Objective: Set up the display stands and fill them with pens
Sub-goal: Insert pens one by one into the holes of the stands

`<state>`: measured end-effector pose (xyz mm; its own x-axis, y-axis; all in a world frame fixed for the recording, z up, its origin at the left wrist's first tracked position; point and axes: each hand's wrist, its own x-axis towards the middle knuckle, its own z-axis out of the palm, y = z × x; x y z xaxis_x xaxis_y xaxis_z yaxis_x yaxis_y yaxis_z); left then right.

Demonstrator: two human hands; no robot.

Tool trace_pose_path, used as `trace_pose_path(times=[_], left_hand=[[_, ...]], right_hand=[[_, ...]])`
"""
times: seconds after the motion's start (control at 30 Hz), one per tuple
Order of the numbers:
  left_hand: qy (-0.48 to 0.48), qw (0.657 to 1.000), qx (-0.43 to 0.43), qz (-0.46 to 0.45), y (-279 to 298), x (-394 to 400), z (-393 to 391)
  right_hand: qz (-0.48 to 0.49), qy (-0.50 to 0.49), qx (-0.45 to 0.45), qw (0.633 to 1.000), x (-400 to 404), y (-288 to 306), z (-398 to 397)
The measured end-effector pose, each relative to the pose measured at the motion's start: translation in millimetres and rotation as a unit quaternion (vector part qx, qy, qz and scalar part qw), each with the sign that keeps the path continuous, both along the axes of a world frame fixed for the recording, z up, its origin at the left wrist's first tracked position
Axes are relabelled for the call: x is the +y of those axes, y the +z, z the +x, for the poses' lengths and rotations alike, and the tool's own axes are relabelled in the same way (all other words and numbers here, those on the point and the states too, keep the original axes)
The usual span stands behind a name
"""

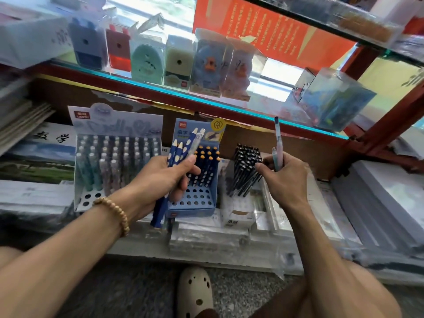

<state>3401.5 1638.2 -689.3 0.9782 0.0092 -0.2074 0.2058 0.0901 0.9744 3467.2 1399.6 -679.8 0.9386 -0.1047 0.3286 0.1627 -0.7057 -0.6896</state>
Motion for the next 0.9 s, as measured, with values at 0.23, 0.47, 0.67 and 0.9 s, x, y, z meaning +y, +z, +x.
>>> trace_pose_path(times=[0.23, 0.47, 0.67, 0.9], left_hand=[[0.006, 1.000, 0.002, 0.002, -1, 1, -3], [0.005, 1.000, 0.001, 0.006, 0, 0, -4], [-0.006, 1.000, 0.002, 0.005, 0, -3, -2], [-0.006, 1.000, 0.012, 0.007, 0, -5, -2]], right_hand=[[-0.027, 0.014, 0.003, 1.000, 2, -2, 2], [-0.059, 0.033, 0.036, 0.997, 0, -2, 4], [-0.069, 0.058, 0.081, 0.993, 11, -19, 4], [-0.021, 0.052, 0.136, 0.989, 1, -16, 4]])
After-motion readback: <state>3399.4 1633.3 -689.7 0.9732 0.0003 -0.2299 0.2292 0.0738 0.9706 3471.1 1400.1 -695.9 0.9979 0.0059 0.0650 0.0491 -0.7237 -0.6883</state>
